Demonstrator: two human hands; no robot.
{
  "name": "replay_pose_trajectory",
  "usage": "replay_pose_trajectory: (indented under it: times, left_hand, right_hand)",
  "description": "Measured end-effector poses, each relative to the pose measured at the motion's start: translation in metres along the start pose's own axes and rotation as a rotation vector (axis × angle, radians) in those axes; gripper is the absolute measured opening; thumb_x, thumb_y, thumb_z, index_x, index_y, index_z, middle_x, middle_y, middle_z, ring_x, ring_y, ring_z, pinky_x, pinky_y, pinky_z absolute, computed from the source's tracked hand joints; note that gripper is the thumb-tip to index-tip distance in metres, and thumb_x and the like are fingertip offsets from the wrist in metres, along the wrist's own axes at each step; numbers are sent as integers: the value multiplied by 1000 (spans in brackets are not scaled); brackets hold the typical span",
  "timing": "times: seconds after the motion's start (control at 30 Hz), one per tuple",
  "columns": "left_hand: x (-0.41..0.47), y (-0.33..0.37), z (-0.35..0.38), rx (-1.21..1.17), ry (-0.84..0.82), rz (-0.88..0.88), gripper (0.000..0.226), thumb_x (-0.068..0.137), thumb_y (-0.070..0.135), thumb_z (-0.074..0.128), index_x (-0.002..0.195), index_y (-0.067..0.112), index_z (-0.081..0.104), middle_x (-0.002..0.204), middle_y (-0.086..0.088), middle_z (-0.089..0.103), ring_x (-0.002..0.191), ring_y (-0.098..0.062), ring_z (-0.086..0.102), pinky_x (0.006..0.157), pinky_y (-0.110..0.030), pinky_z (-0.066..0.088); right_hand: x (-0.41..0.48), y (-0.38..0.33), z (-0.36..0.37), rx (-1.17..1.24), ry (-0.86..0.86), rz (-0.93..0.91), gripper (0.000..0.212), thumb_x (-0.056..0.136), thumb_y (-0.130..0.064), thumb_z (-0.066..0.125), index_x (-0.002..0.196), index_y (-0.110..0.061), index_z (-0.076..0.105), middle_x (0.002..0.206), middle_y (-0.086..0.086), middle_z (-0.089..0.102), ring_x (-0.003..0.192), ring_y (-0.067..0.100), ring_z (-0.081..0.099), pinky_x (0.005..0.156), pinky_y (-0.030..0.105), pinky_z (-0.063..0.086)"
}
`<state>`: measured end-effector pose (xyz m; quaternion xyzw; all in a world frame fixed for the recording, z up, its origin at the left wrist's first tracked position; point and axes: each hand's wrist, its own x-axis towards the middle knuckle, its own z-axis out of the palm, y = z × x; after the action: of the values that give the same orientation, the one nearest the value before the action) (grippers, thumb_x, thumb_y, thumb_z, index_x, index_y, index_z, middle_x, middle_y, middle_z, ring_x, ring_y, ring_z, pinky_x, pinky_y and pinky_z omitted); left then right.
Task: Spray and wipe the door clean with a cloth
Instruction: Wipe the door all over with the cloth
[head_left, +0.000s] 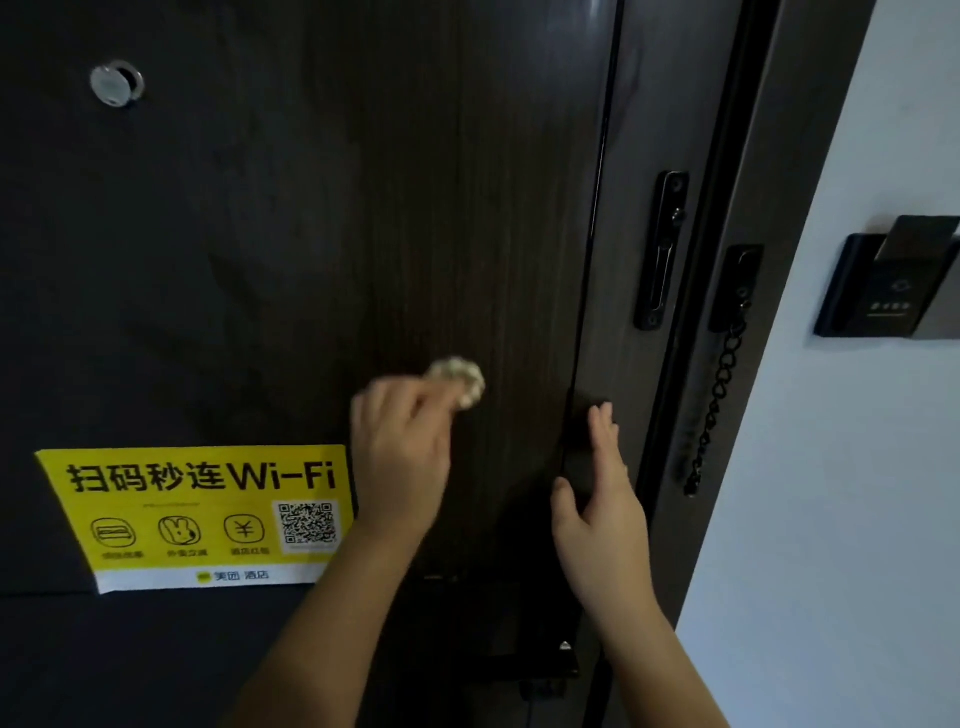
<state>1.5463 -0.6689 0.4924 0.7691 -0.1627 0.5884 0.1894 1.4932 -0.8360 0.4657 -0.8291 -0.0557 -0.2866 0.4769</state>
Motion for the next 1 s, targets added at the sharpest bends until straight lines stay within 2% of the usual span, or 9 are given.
replay_pose_trajectory:
  times: [0.07, 0.1, 0.17, 0.27, 0.4, 0.53, 0.63, 0.83, 1.0]
  left_hand:
    - [32, 2, 1, 18, 102, -46, 35, 82, 4, 64, 115, 13, 67, 94, -6, 62, 91, -21, 51, 84, -38, 40]
    - [35, 8, 5, 24, 106, -34, 35, 83, 5, 61, 116, 15, 67, 94, -5, 63, 91, -21, 52, 85, -38, 38]
    - [12, 27, 20, 20, 24, 74, 32, 85, 7, 57, 112, 18, 69, 95, -2, 64, 92, -20, 54, 85, -38, 35]
    - [-25, 41, 29, 40, -148, 255, 31, 86, 11, 54, 109, 23, 71, 93, 2, 64, 92, -19, 57, 83, -38, 33]
    - [33, 36, 25, 97, 21, 157, 28, 88, 9, 55, 107, 20, 72, 92, -3, 62, 95, -21, 48, 83, -39, 30]
    - [-9, 43, 33, 72, -53, 154, 28, 89, 13, 53, 106, 21, 72, 92, 1, 65, 94, -18, 49, 80, -37, 31]
    - [-59, 37, 31, 76, -229, 275, 29, 87, 17, 52, 106, 24, 72, 88, 2, 64, 89, -18, 51, 74, -35, 31]
    - [-12, 15, 25, 98, -6, 125, 23, 89, 16, 57, 106, 17, 72, 89, -6, 62, 85, -22, 48, 72, -36, 34]
    - [-82, 15, 27, 49, -300, 296, 23, 86, 14, 59, 105, 19, 71, 89, 0, 60, 79, -21, 51, 65, -34, 37]
  right_hand:
    - [-1, -1, -8, 66, 30, 38, 76, 95, -8, 51, 150, -43, 13, 150, -28, 26, 123, -10, 46, 103, 19, 43]
    - [-1, -1, -12, 91, 37, 54, 74, 95, -7, 51, 150, -40, 16, 141, -32, 34, 103, -22, 51, 87, 3, 43]
    - [0, 0, -19, 117, 39, 56, 70, 94, -2, 51, 150, -32, 23, 126, -39, 33, 83, -34, 46, 70, -7, 34]
    - [1, 7, -23, 102, 3, 25, 70, 93, -2, 53, 150, -31, 25, 138, -28, 34, 88, -38, 40, 73, -10, 29]
    - [2, 13, -23, 120, -16, 13, 71, 94, -8, 53, 150, -40, 22, 142, -29, 34, 99, -24, 50, 87, 0, 40]
    - [1, 16, -21, 126, -51, -12, 75, 94, -7, 52, 150, -42, 16, 153, -25, 26, 136, -11, 27, 115, 20, 27]
    - [0, 20, -18, 140, -73, -40, 80, 94, -4, 51, 152, -40, 10, 156, -22, 19, 141, -10, 17, 120, 30, 21]
    - [-7, 25, -5, 97, -79, -84, 85, 93, 0, 50, 145, -46, 2, 153, -33, 3, 143, -10, -1, 122, 43, 13]
    - [-9, 33, -2, 97, -78, -80, 80, 91, 3, 52, 150, -36, 13, 156, -27, 5, 144, -7, 0, 120, 47, 16]
